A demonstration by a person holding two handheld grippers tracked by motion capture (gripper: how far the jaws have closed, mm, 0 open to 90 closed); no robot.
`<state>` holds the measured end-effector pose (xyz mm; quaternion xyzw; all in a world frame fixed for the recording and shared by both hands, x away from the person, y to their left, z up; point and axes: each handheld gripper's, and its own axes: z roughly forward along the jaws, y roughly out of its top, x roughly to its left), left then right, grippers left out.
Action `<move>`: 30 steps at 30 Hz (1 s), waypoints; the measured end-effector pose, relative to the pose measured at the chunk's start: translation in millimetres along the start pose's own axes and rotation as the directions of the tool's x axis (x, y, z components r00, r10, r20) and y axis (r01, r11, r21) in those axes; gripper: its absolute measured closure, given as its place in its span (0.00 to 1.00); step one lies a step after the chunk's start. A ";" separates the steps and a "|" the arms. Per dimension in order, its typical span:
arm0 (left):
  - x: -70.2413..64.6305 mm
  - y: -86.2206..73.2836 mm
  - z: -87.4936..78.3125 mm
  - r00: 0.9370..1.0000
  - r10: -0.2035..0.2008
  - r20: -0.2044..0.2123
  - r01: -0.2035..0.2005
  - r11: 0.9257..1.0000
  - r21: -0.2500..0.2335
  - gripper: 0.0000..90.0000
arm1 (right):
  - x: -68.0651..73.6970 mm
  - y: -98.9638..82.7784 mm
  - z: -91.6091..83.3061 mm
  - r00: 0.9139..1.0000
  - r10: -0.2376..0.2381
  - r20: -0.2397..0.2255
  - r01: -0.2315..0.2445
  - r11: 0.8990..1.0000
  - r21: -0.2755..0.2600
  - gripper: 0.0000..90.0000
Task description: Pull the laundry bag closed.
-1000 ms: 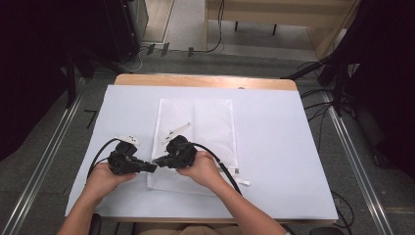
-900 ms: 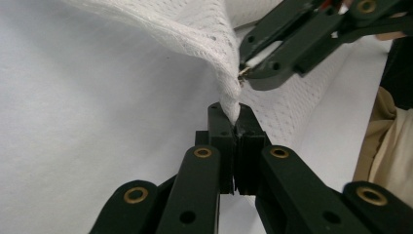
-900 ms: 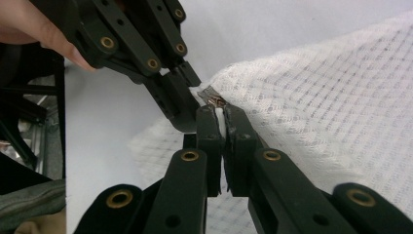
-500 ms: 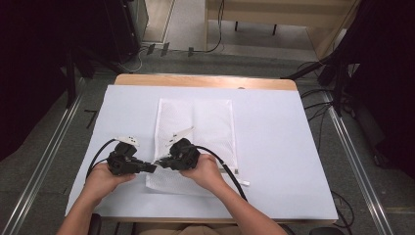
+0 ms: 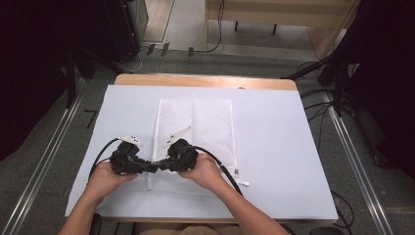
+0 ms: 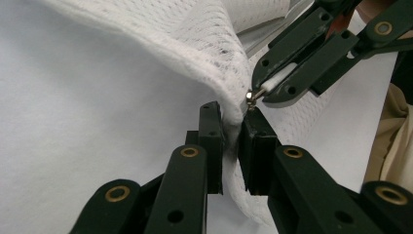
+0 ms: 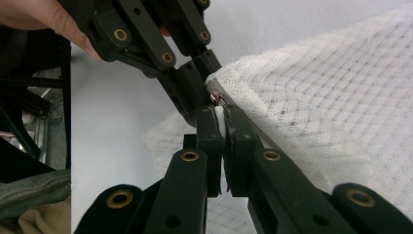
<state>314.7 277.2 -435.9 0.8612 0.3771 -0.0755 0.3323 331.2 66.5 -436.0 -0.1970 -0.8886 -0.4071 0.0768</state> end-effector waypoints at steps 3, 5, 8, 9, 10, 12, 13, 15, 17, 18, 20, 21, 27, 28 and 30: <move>-1.0 -0.5 0.4 1.000 0.004 0.001 -0.004 1.000 0.003 0.96 | 0.9 0.7 0.5 1.000 0.002 -0.001 -0.002 1.000 0.003 0.98; -2.0 -0.4 0.3 1.000 0.007 -0.001 -0.007 1.000 0.003 0.97 | 0.2 0.5 0.1 1.000 -0.003 -0.005 0.003 1.000 0.005 0.98; -2.9 0.2 -1.7 1.000 0.018 -0.003 -0.018 1.000 -0.001 0.98 | -1.7 0.3 -0.9 1.000 0.012 -0.011 -0.012 1.000 0.003 0.99; -3.3 0.0 -2.3 1.000 0.012 0.004 -0.012 1.000 -0.007 0.98 | -2.0 0.2 -1.2 1.000 0.020 -0.014 -0.020 1.000 0.004 0.98; -3.7 -0.1 -2.6 1.000 0.012 0.003 -0.012 1.000 -0.008 0.98 | -3.0 -0.2 -1.5 0.999 0.027 -0.018 -0.027 1.000 0.003 0.99; -4.0 0.2 -4.3 1.000 0.013 -0.007 -0.013 1.000 -0.006 0.98 | -4.4 -1.0 -1.0 1.000 0.024 -0.012 -0.024 1.000 0.006 0.99; -3.2 -0.1 -5.6 1.000 0.019 -0.007 -0.020 1.000 -0.004 0.99 | -5.1 -1.9 -0.6 1.000 0.025 -0.007 -0.025 1.000 0.009 0.99; -2.0 -0.9 -6.5 1.000 0.019 -0.013 -0.019 1.000 -0.004 0.98 | -9.4 -4.5 -0.6 0.999 0.041 -0.007 -0.041 0.999 0.018 0.99; -0.5 -1.2 -7.2 1.000 0.019 0.002 -0.019 1.000 -0.010 0.98 | -12.2 -7.8 -2.2 0.999 0.044 -0.004 -0.044 0.999 0.018 0.98; -1.3 -1.3 -6.5 1.000 0.021 -0.001 -0.021 1.000 -0.016 0.98 | -12.2 -8.3 -2.7 0.999 0.043 -0.006 -0.043 0.999 0.014 0.98; -1.7 -1.6 -6.9 1.000 0.018 0.009 -0.018 1.000 -0.026 0.98 | -10.7 -8.6 -4.9 1.000 0.029 0.000 -0.029 0.999 0.014 0.98; -2.0 -1.6 -7.5 1.000 0.019 0.007 -0.019 0.999 -0.029 0.98 | -11.1 -9.1 -6.6 1.000 0.016 -0.002 -0.016 1.000 0.009 0.98; 0.2 -3.6 -9.4 1.000 0.014 0.015 -0.013 0.999 -0.048 0.98 | -16.1 -15.8 -14.7 1.000 0.018 0.011 -0.018 1.000 0.011 0.98; 0.2 -3.7 -9.7 1.000 0.016 0.013 -0.015 0.999 -0.048 0.98 | -16.5 -16.9 -15.9 1.000 0.018 0.009 -0.018 1.000 0.012 0.98; 0.0 -4.3 -9.8 1.000 0.022 0.010 -0.022 0.998 -0.053 0.98 | -17.2 -19.1 -18.9 1.000 0.012 0.018 -0.012 1.000 0.015 0.98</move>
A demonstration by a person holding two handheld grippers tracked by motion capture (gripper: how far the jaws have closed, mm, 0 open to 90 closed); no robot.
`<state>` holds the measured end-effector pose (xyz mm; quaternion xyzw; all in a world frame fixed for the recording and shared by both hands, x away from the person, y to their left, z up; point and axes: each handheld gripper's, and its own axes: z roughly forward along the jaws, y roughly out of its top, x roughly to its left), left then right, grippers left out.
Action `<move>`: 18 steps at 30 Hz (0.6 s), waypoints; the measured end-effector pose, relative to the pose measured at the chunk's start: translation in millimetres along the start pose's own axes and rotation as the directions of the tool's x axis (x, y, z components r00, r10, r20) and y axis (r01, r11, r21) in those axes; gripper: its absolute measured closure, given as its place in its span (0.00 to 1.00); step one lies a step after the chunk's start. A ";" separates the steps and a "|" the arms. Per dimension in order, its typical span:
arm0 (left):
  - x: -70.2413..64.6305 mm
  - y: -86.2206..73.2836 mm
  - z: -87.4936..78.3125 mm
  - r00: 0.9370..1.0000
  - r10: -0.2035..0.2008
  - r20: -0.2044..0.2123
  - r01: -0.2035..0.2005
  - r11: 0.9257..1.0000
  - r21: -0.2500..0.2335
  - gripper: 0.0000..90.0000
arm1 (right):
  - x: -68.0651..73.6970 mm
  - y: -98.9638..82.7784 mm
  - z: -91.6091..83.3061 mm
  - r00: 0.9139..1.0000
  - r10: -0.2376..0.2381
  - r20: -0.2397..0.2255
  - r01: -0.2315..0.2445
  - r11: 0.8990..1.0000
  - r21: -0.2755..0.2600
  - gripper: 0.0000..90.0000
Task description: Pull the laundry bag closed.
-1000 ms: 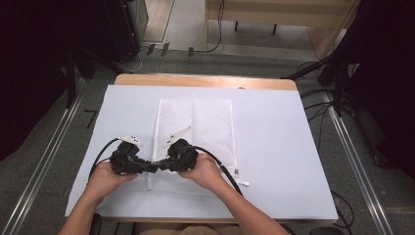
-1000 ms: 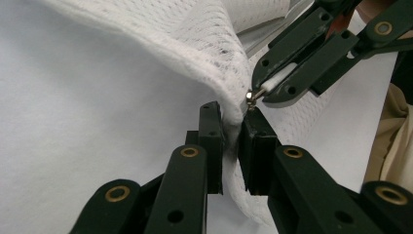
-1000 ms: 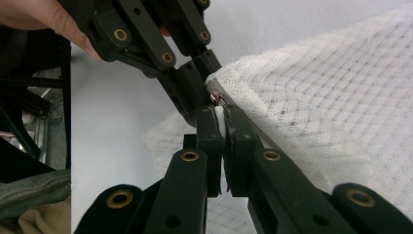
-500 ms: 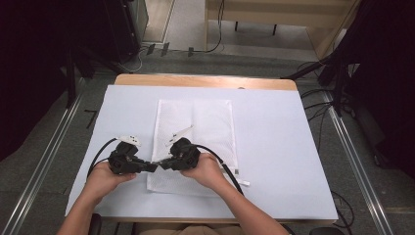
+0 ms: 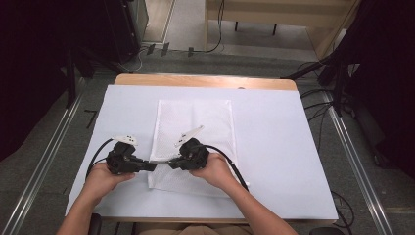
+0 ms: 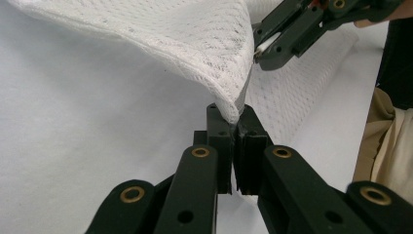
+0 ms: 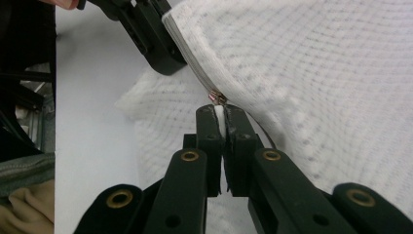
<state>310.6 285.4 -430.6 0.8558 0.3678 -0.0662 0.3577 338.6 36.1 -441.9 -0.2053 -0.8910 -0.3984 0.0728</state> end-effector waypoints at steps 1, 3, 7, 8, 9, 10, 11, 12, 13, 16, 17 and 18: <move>0.1 -0.3 -0.2 1.000 0.000 0.000 0.000 1.000 -0.003 0.98 | -1.0 -1.2 -1.6 1.000 0.000 0.005 0.000 1.000 0.001 0.98; 1.3 -0.4 -0.4 1.000 -0.011 0.010 0.011 1.000 -0.008 0.97 | -4.4 -3.6 -5.0 1.000 0.006 0.005 -0.006 1.000 -0.002 0.98; 1.6 0.1 -0.6 0.999 -0.027 0.036 0.028 0.999 -0.021 0.97 | -5.7 -4.6 -6.6 1.000 0.006 0.006 -0.006 1.000 -0.006 0.98; 1.2 0.0 -0.3 0.999 -0.022 0.033 0.023 0.999 -0.023 0.97 | -6.3 -4.8 -7.1 1.000 0.006 0.004 -0.006 1.000 -0.008 0.98; 0.3 0.0 -0.3 1.000 -0.016 0.026 0.016 1.000 -0.022 0.97 | -6.7 -5.0 -7.5 1.000 0.003 0.002 -0.003 1.000 -0.008 0.98; 0.1 0.1 0.0 1.000 -0.008 0.028 0.008 1.000 -0.023 0.97 | -6.8 -5.3 -8.0 1.000 0.001 0.000 -0.001 1.000 -0.008 0.98; -0.5 0.1 -0.1 1.000 -0.003 0.025 0.004 1.000 -0.025 0.97 | -6.4 -5.6 -8.6 1.000 0.001 0.000 -0.001 1.000 -0.008 0.98; -1.1 -0.1 -0.1 1.000 0.001 0.023 -0.001 1.000 -0.029 0.97 | -5.4 -5.9 -9.4 1.000 0.001 -0.003 -0.001 1.000 -0.008 0.98; -0.9 -0.2 -0.2 1.000 0.010 0.024 -0.009 1.000 -0.027 0.97 | -4.9 -6.5 -10.1 1.000 -0.007 -0.001 0.007 1.000 -0.011 0.98; -2.1 -0.5 0.4 1.000 0.018 0.010 -0.017 1.000 -0.018 0.97 | -4.1 -7.8 -11.7 1.000 -0.013 -0.002 0.013 1.000 -0.010 0.98; -2.7 -0.7 1.1 1.000 0.020 0.003 -0.020 1.000 -0.019 0.97 | -4.5 -8.3 -11.6 1.000 -0.011 -0.002 0.011 1.000 -0.009 0.98; -2.9 -0.7 1.0 1.000 0.024 -0.003 -0.024 1.000 -0.015 0.97 | -5.2 -8.7 -11.6 1.000 -0.012 0.005 0.012 1.000 -0.002 0.98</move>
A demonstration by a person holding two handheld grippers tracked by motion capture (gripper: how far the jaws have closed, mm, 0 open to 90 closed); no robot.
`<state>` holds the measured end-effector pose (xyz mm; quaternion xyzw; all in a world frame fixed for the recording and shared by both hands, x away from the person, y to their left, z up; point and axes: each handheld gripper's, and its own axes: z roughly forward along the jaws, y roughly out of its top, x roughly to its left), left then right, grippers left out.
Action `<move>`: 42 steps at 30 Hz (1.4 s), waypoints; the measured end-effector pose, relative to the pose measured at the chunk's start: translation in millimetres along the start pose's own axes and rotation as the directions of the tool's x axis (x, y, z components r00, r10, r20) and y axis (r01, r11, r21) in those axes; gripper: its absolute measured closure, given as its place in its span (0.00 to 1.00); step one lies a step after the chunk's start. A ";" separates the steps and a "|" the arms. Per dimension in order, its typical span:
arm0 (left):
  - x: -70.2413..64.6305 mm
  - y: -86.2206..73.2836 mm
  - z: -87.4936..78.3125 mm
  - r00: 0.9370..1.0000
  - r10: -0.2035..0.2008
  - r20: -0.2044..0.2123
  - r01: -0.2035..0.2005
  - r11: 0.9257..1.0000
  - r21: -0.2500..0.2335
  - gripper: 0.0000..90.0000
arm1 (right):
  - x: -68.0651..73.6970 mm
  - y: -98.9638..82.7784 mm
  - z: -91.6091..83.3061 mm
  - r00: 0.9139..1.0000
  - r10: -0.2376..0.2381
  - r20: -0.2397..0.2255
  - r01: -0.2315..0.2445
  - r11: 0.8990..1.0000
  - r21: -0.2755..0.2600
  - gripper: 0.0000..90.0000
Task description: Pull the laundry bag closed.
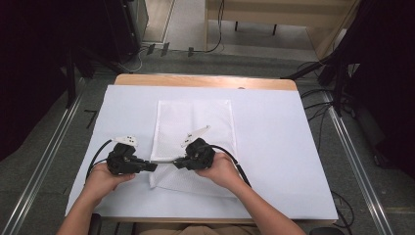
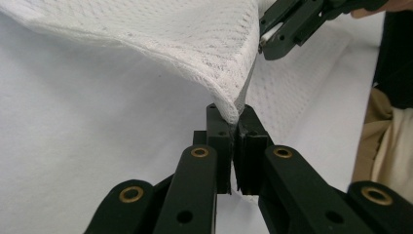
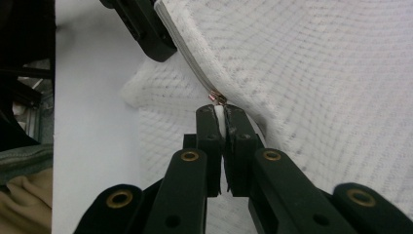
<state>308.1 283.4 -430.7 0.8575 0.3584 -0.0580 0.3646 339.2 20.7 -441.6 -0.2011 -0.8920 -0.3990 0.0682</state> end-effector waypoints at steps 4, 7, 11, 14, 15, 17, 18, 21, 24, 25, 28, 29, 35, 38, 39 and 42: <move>0.3 -0.1 -0.4 1.000 0.001 0.005 -0.001 1.000 -0.012 0.97 | -2.4 -2.9 -2.7 1.000 0.008 0.001 -0.008 1.000 -0.003 0.98; 0.8 0.6 0.6 0.999 -0.012 0.030 0.013 1.000 -0.018 0.97 | -2.6 -3.1 -6.7 1.000 0.006 0.001 -0.006 1.000 0.000 0.98; 2.7 1.4 0.3 0.998 -0.024 0.054 0.026 0.999 -0.035 0.97 | -1.9 -3.6 -10.1 1.000 -0.004 -0.001 0.004 1.000 0.004 0.98; 3.8 1.1 -0.5 0.998 -0.027 0.054 0.029 0.999 -0.039 0.97 | -5.2 -4.9 -14.2 1.000 0.009 0.010 -0.009 1.000 -0.001 0.98; 3.6 1.2 -0.7 0.998 -0.023 0.053 0.025 0.999 -0.044 0.97 | -6.6 -6.0 -15.3 1.000 0.017 0.010 -0.017 1.000 -0.008 0.98; 2.8 1.3 -1.2 0.999 -0.016 0.047 0.018 0.999 -0.047 0.97 | -8.0 -8.1 -17.0 1.000 0.026 0.006 -0.026 0.999 -0.021 0.98; 2.5 1.3 -1.3 0.999 -0.015 0.045 0.017 0.999 -0.046 0.97 | -8.1 -9.4 -17.4 1.000 0.025 0.000 -0.025 0.999 -0.027 0.98; 1.7 0.9 -1.3 0.999 -0.005 0.032 0.006 0.999 -0.036 0.97 | -5.8 -11.3 -18.0 1.000 0.023 0.006 -0.023 0.999 -0.026 0.98; 1.5 -0.3 -2.7 1.000 -0.006 0.030 0.007 0.999 -0.035 0.97 | -8.7 -14.2 -19.7 1.000 0.023 0.013 -0.023 0.999 -0.024 0.98; 1.4 -0.4 -2.5 1.000 -0.009 0.028 0.010 0.999 -0.035 0.97 | -10.2 -15.2 -20.5 0.999 0.032 0.011 -0.032 0.999 -0.023 0.98; 1.7 -0.1 -2.1 0.999 -0.013 0.033 0.015 0.999 -0.036 0.97 | -11.6 -15.9 -22.3 0.999 0.040 0.007 -0.040 0.999 -0.027 0.98; 2.3 -0.2 -2.1 0.999 -0.018 0.040 0.019 0.999 -0.037 0.97 | -11.3 -15.8 -22.7 0.999 0.038 0.008 -0.037 0.999 -0.026 0.98; 3.1 -1.2 -3.0 0.999 -0.019 0.032 0.020 0.999 -0.026 0.97 | -12.4 -19.1 -25.1 0.999 0.040 0.016 -0.039 0.999 -0.017 0.98; 2.4 -1.1 -3.1 1.000 -0.014 0.027 0.015 0.999 -0.030 0.97 | -13.8 -21.8 -27.1 0.999 0.047 0.013 -0.047 0.999 -0.016 0.98; 2.4 -1.1 -3.2 1.000 -0.015 0.027 0.016 0.999 -0.030 0.97 | -14.1 -22.2 -27.8 0.999 0.042 0.017 -0.042 0.999 -0.015 0.98; 2.6 -1.5 -4.1 0.999 -0.020 0.031 0.021 0.999 -0.030 0.97 | -14.9 -23.9 -30.5 0.999 0.043 0.021 -0.043 0.999 -0.015 0.98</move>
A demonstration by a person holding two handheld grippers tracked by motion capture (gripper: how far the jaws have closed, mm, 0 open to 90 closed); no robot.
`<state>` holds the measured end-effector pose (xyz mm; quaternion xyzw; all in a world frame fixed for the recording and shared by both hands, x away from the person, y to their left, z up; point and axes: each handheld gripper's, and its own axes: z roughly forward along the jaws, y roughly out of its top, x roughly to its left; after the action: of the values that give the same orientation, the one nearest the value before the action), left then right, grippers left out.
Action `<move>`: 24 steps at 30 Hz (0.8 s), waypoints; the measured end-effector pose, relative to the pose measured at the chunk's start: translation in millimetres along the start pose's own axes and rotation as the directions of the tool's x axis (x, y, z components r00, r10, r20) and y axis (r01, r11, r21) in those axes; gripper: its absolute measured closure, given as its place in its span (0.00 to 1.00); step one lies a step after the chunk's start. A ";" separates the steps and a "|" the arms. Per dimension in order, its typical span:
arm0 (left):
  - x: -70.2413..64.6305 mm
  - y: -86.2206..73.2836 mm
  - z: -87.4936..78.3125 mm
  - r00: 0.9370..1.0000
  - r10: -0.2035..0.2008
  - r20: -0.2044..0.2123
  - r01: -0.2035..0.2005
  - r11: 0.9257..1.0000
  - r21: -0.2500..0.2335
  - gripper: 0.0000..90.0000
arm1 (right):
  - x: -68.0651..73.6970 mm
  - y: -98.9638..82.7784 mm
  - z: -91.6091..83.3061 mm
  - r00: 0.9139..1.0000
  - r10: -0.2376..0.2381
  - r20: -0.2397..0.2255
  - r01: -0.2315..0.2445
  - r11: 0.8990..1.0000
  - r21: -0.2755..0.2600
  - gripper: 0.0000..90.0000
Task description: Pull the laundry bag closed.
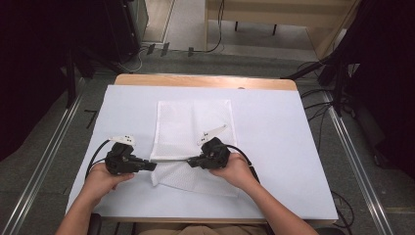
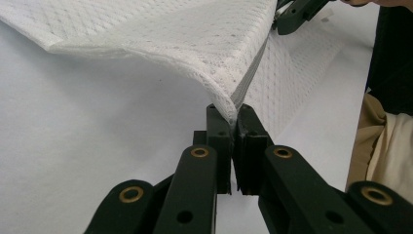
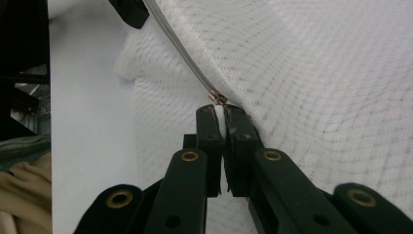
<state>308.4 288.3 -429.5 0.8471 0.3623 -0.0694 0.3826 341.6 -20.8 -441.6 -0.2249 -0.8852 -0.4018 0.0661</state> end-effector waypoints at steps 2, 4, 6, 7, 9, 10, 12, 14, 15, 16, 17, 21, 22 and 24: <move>-0.5 0.0 0.3 1.000 0.007 -0.002 -0.007 1.000 0.001 0.97 | -1.2 -1.9 -2.5 1.000 0.001 0.003 -0.001 1.000 -0.001 0.98; -0.7 -0.1 0.4 1.000 0.007 -0.003 -0.007 1.000 0.001 0.97 | -1.5 -3.1 -4.6 1.000 0.005 0.004 -0.005 1.000 0.000 0.98; -0.2 -0.5 -0.4 1.000 0.004 -0.006 -0.004 1.000 -0.001 0.97 | -2.3 -4.2 -5.7 1.000 0.001 0.009 -0.001 1.000 -0.001 0.98; 0.1 -0.7 -0.9 1.000 0.003 -0.008 -0.003 1.000 -0.001 0.97 | -2.6 -5.2 -6.9 1.000 0.003 0.011 -0.003 1.000 0.003 0.98; 0.6 -1.1 -1.4 1.000 0.001 -0.009 -0.001 1.000 -0.003 0.97 | -4.1 -7.1 -8.5 1.000 0.008 0.013 -0.008 1.000 0.005 0.98; 0.7 -1.2 -1.6 1.000 0.002 -0.010 -0.002 1.000 -0.003 0.97 | -4.6 -8.0 -9.6 1.000 0.014 0.014 -0.014 1.000 0.004 0.98; 0.8 -1.3 -1.9 1.000 0.000 -0.011 0.000 1.000 -0.005 0.97 | -6.0 -9.5 -11.8 1.000 0.015 0.020 -0.015 1.000 0.003 0.98; 0.8 -1.4 -2.0 1.000 0.000 -0.010 0.000 1.000 -0.005 0.97 | -7.0 -10.9 -13.9 1.000 0.021 0.023 -0.021 1.000 0.003 0.98; 0.8 -1.4 -2.1 1.000 0.001 -0.011 -0.001 1.000 -0.005 0.97 | -7.7 -11.8 -15.1 0.999 0.021 0.024 -0.021 1.000 0.007 0.98; 0.7 -1.5 -2.3 1.000 0.000 -0.011 0.000 1.000 -0.006 0.97 | -8.2 -12.8 -15.9 0.999 0.027 0.025 -0.027 1.000 0.008 0.98; 0.6 -1.5 -2.3 1.000 0.000 -0.009 -0.001 1.000 -0.005 0.97 | -9.2 -14.0 -16.8 0.999 0.025 0.028 -0.025 1.000 0.008 0.98; -1.2 -1.9 -1.8 1.000 -0.003 -0.009 0.003 1.000 -0.010 0.97 | -9.7 -18.5 -21.3 0.999 0.038 0.036 -0.038 0.999 0.013 0.98; -1.2 -2.0 -1.8 1.000 -0.004 -0.010 0.004 1.000 -0.009 0.97 | -10.0 -19.7 -22.7 0.999 0.036 0.038 -0.036 0.999 0.010 0.98; -0.7 -2.1 -2.0 1.000 -0.004 -0.011 0.004 1.000 -0.009 0.97 | -10.1 -20.9 -24.7 0.998 0.042 0.037 -0.043 0.999 0.008 0.98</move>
<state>306.2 290.2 -429.1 0.8451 0.3663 -0.0637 0.3843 339.6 -54.6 -442.4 -0.2507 -0.8831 -0.3921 0.0592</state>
